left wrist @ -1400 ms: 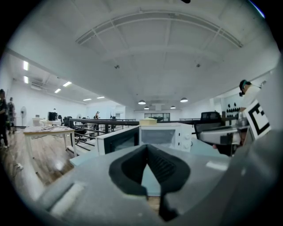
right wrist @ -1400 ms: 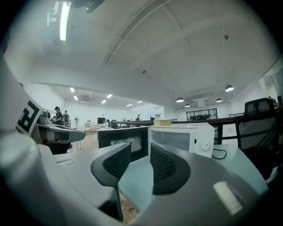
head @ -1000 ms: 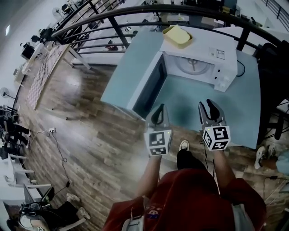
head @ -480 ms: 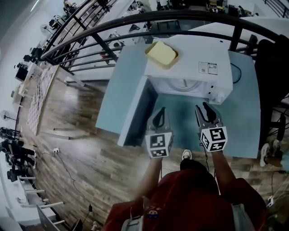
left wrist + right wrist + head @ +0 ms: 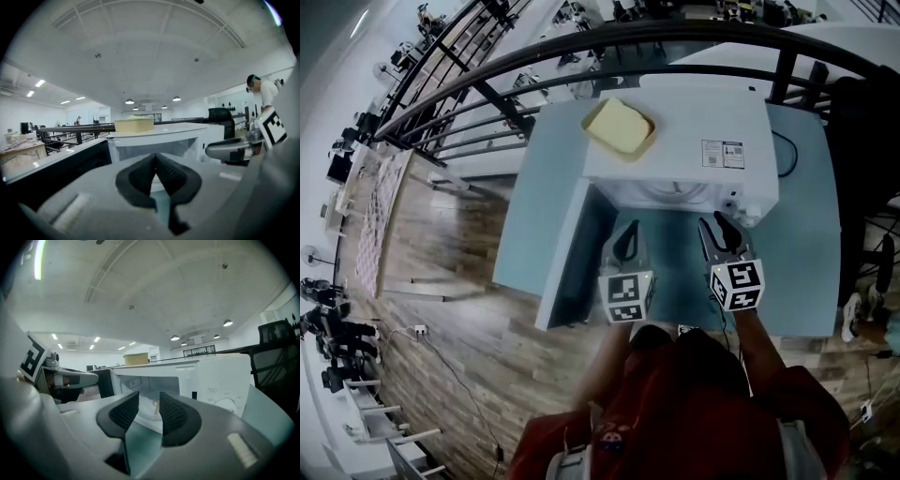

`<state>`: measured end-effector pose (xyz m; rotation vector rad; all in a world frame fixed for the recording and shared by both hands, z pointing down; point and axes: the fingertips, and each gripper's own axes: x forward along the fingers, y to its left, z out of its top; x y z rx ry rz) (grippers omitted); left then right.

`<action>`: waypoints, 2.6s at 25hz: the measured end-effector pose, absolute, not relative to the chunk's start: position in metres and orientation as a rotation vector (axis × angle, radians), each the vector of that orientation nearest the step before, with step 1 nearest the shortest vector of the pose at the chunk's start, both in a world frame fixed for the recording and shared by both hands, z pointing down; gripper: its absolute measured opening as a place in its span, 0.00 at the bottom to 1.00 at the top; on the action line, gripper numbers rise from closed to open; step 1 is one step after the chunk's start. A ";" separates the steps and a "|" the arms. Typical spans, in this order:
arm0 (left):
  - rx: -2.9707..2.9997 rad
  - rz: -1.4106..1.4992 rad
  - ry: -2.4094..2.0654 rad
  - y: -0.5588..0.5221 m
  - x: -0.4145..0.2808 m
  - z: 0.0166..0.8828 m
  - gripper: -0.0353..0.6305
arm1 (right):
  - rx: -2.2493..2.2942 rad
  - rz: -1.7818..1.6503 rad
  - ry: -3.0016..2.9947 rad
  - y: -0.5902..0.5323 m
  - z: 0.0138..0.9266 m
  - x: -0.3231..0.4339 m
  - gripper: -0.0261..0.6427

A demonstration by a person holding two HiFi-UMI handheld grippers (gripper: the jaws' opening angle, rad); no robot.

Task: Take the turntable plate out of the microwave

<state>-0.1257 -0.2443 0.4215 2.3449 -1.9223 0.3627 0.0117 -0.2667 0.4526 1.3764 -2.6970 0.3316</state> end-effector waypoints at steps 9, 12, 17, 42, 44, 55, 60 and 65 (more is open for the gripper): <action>2.371 0.378 -1.862 -0.266 -0.138 0.447 0.05 | 1.347 0.300 -2.622 -0.282 0.477 -0.010 0.22; 2.396 0.378 -1.823 -0.276 -0.143 0.456 0.05 | 1.341 0.274 -2.583 -0.289 0.484 -0.022 0.22; 2.422 0.392 -1.750 -0.292 -0.151 0.482 0.05 | 1.327 0.258 -2.509 -0.302 0.507 -0.039 0.22; 2.333 0.433 -1.643 -0.327 -0.178 0.563 0.05 | 0.848 -0.250 -2.157 -0.350 0.597 -0.106 0.22; 2.331 0.434 -1.642 -0.327 -0.179 0.565 0.05 | 0.823 -0.293 -2.130 -0.353 0.599 -0.108 0.22; 2.299 0.435 -1.635 -0.328 -0.185 0.576 0.05 | 0.762 -0.567 -1.973 -0.365 0.598 -0.111 0.25; 2.291 0.432 -1.637 -0.329 -0.186 0.579 0.05 | 0.808 -0.726 -1.832 -0.372 0.601 -0.110 0.25; 2.285 0.425 -1.642 -0.329 -0.189 0.581 0.05 | 0.812 -0.779 -1.706 -0.388 0.605 -0.110 0.25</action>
